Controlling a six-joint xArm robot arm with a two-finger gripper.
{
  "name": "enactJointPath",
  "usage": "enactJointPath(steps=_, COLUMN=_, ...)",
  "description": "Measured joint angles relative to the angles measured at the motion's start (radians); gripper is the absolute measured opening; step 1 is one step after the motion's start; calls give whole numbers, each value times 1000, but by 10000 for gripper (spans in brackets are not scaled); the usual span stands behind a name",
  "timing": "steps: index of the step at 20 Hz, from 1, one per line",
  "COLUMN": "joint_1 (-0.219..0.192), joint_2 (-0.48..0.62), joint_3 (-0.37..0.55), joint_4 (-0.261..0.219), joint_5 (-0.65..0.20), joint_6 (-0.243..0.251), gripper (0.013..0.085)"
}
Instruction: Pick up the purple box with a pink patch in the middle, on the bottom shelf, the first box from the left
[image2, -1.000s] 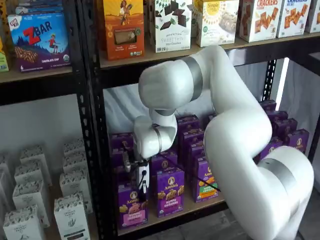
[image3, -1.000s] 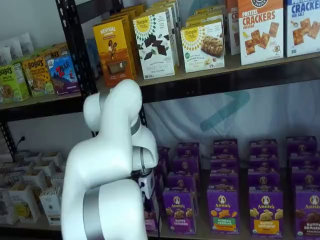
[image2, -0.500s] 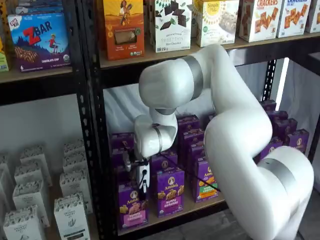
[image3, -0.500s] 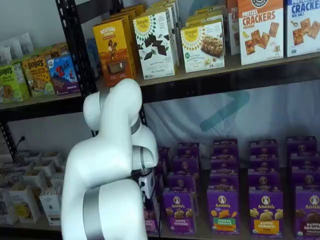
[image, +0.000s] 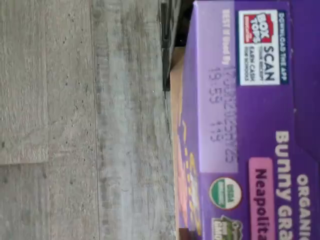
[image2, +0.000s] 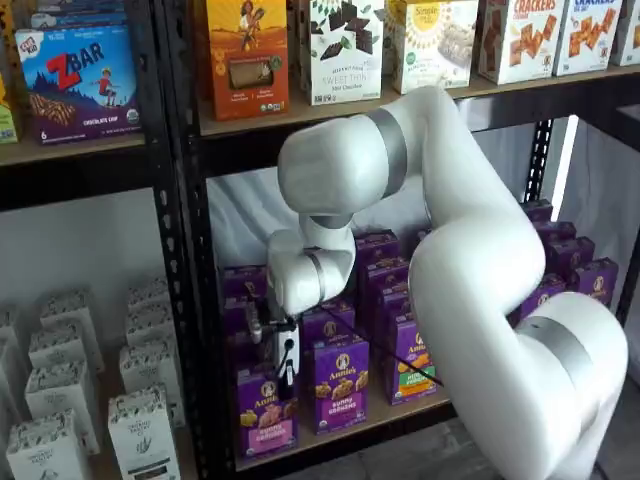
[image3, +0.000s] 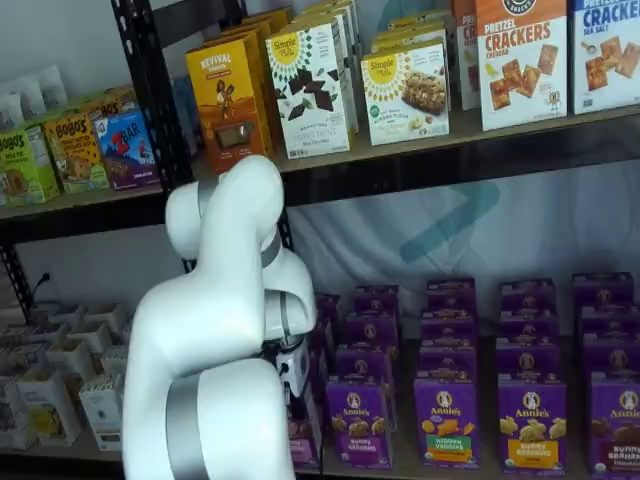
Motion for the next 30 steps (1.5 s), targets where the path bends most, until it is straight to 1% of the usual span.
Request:
enactJointPath(steps=1, joint_1=0, joint_2=-4, joint_3=5, joint_4=-1, joint_5=0, joint_6=1, gripper=330)
enactJointPath(steps=6, joint_1=2, joint_2=-46, joint_3=60, joint_4=-41, joint_5=2, joint_6=39, gripper=330)
enactJointPath(steps=10, joint_1=3, joint_2=-105, joint_3=147, joint_4=-80, joint_5=-17, joint_6=75, gripper=330)
enactJointPath(steps=12, joint_1=4, joint_2=-137, joint_3=191, joint_4=-89, joint_5=-27, joint_6=84, gripper=330)
enactJointPath(steps=19, joint_1=7, joint_2=-269, joint_3=356, joint_4=-89, joint_5=-49, joint_6=87, gripper=330)
enactJointPath(steps=24, joint_1=3, joint_2=-389, joint_3=484, joint_4=-87, joint_5=-66, joint_6=81, gripper=330)
enactJointPath(steps=27, joint_1=-3, joint_2=-466, joint_3=557, joint_4=-81, joint_5=-78, joint_6=70, gripper=330)
enactJointPath(steps=30, joint_1=-7, joint_2=-537, joint_3=613, joint_4=-68, joint_5=-68, joint_6=53, gripper=330)
